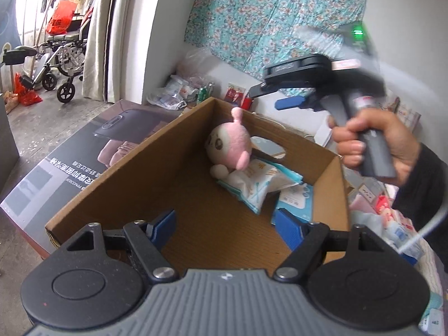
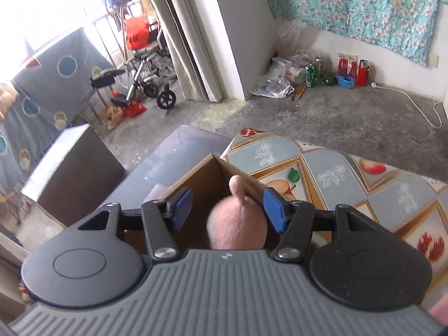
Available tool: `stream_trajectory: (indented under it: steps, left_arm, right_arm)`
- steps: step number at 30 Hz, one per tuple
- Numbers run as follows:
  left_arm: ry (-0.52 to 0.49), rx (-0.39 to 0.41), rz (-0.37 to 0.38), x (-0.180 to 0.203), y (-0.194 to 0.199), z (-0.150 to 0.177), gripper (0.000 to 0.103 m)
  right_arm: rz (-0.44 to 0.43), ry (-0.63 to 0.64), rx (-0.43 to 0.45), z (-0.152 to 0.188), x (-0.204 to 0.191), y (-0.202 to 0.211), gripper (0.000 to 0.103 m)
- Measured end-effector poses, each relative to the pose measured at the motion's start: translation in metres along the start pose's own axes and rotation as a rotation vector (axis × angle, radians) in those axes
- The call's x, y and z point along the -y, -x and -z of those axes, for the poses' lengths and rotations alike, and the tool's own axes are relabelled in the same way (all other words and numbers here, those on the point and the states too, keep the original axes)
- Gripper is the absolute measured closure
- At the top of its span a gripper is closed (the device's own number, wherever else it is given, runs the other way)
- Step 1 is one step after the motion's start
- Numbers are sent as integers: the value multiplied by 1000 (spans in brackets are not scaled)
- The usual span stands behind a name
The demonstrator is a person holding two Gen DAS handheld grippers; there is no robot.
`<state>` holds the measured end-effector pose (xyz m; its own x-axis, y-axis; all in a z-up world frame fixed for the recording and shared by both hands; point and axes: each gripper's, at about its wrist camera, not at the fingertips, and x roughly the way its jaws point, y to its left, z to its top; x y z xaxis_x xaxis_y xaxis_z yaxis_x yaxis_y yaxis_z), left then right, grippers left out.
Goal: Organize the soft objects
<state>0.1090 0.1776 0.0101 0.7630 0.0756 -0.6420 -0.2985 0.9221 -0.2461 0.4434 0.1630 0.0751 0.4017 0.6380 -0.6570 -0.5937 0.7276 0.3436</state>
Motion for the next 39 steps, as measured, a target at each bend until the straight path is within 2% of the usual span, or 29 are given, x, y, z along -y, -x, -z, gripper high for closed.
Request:
stream_trajectory:
  steps: [4,8,13,20,25,30,35,39]
  left_arm:
    - [-21,5,31,13,13,7,23]
    - [-69,-2,89,33,26,17,21]
    - [-167,3,219,73,42,37,19]
    - [-354,-48,404,147,50,85,18]
    - [-439,-95,488,189,43,122,18]
    - [-516,-131,525,226,30,155,20]
    - [-562,-187,555,253,17,180,24]
    - [-588,-182,558,270,11,189,26]
  right_arm:
    - [-15,-62,33,31,16,79,43]
    - [60,-107,35,78,41,164,40]
    - [168,-224,6,155,85,259,36]
    - [253,-413,5,270,136,356,36]
    - [296,-511,21,319,157,393,36]
    - [304,-611,25,359,177,415,36]
    - [288,-647,28,376,186,421,36]
    - [277,-654,34,376,197,422,36]
